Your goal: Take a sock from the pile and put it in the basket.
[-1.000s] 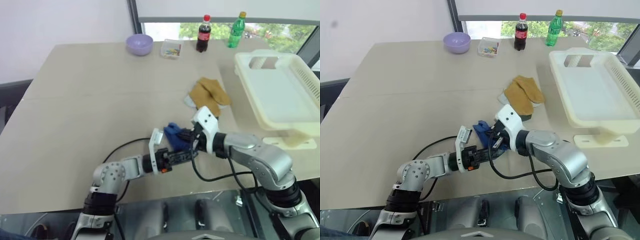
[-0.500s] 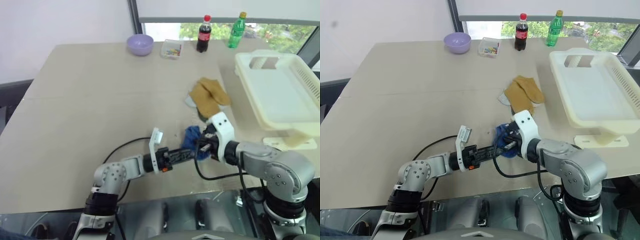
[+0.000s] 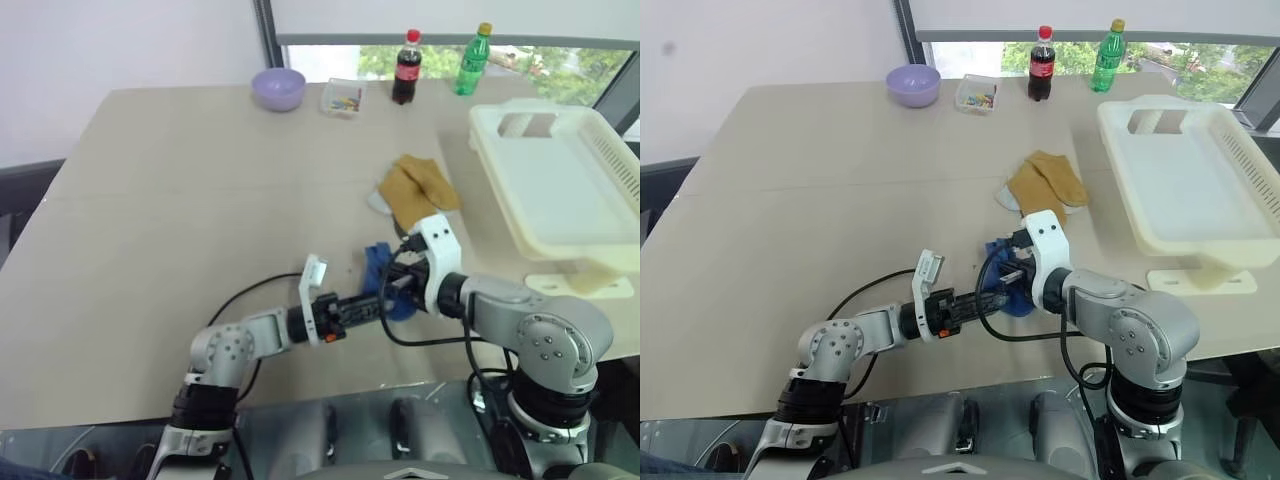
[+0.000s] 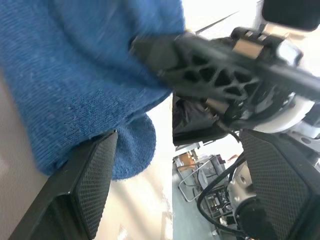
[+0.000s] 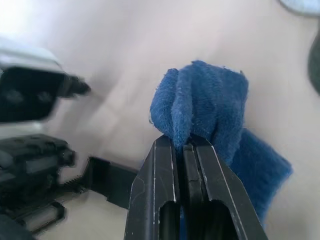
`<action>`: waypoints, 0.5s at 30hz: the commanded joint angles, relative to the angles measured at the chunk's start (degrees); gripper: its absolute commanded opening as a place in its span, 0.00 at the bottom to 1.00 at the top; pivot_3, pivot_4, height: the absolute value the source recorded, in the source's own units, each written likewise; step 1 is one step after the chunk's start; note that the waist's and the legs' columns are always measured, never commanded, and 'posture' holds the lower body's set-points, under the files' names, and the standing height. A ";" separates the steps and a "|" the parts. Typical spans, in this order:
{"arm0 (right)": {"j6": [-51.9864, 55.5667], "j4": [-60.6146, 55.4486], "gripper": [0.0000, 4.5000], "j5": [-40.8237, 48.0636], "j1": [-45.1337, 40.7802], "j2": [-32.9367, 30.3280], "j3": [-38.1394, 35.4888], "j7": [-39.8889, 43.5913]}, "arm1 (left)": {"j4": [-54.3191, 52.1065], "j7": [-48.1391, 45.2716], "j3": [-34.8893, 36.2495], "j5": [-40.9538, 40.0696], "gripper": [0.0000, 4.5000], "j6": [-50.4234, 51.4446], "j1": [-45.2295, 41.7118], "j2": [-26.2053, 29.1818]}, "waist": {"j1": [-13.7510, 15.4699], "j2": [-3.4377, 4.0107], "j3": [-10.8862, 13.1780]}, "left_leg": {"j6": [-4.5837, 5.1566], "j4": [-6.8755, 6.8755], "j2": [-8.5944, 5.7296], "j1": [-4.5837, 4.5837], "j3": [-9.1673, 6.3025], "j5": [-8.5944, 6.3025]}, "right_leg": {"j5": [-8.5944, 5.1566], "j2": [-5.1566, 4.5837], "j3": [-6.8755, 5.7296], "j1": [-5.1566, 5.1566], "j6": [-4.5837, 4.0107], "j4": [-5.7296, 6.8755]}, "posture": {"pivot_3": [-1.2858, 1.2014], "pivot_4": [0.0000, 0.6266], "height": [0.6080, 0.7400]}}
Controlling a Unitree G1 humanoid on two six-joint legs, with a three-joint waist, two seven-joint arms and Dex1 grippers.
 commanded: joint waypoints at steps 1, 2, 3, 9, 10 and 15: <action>0.37 -2.63 0.01 2.18 1.02 -2.19 -0.54 -0.60 | -0.77 0.07 0.20 0.35 0.93 -1.02 0.52 -0.30 | -0.05 0.00 0.00 | 0.00 0.00 0.00 0.00 0.00 0.00 | 0.00 0.00 0.00 0.00 -0.01 -0.01 | 0.52 0.24 1.00; 0.37 -2.78 0.01 2.82 1.33 -2.40 -0.87 -0.87 | -0.78 0.09 0.24 0.43 0.93 -1.08 0.56 -0.33 | -0.07 0.00 0.00 | 0.02 0.00 0.01 0.01 0.00 -0.01 | -0.02 0.01 0.00 0.00 -0.02 0.00 | 0.52 0.24 1.00; 0.37 -2.86 0.01 3.44 1.61 -2.50 -1.12 -1.18 | -0.76 0.11 0.27 0.49 0.93 -1.12 0.58 -0.38 | -0.08 0.00 0.00 | 0.02 -0.01 0.03 0.02 0.00 -0.01 | -0.02 0.03 0.00 0.00 -0.02 0.00 | 0.52 0.24 1.00; 0.37 -2.36 0.01 5.71 5.37 -1.20 -0.64 -3.52 | -0.68 0.00 0.03 0.86 0.93 -1.38 0.69 -0.55 | -0.03 0.01 0.00 | 0.02 -0.01 0.09 0.04 0.00 -0.01 | -0.02 0.07 0.00 0.00 -0.02 0.01 | 0.52 0.24 1.00; 0.37 -2.18 0.01 5.79 5.80 -1.27 -0.41 -3.66 | -0.77 -0.05 0.04 0.82 0.93 -1.31 0.74 -0.49 | -0.06 0.01 0.00 | 0.02 -0.01 0.09 0.03 0.00 -0.01 | -0.02 0.06 0.01 0.00 -0.02 0.00 | 0.52 0.24 1.00; 0.37 -0.97 0.01 5.35 6.37 -1.88 -0.53 -3.66 | -2.65 -3.11 1.33 -2.51 0.93 1.24 1.28 2.11 | -0.11 0.01 0.00 | 0.03 -0.02 0.09 0.04 0.02 -0.02 | -0.03 0.08 0.02 0.00 -0.02 0.00 | 0.52 0.24 1.00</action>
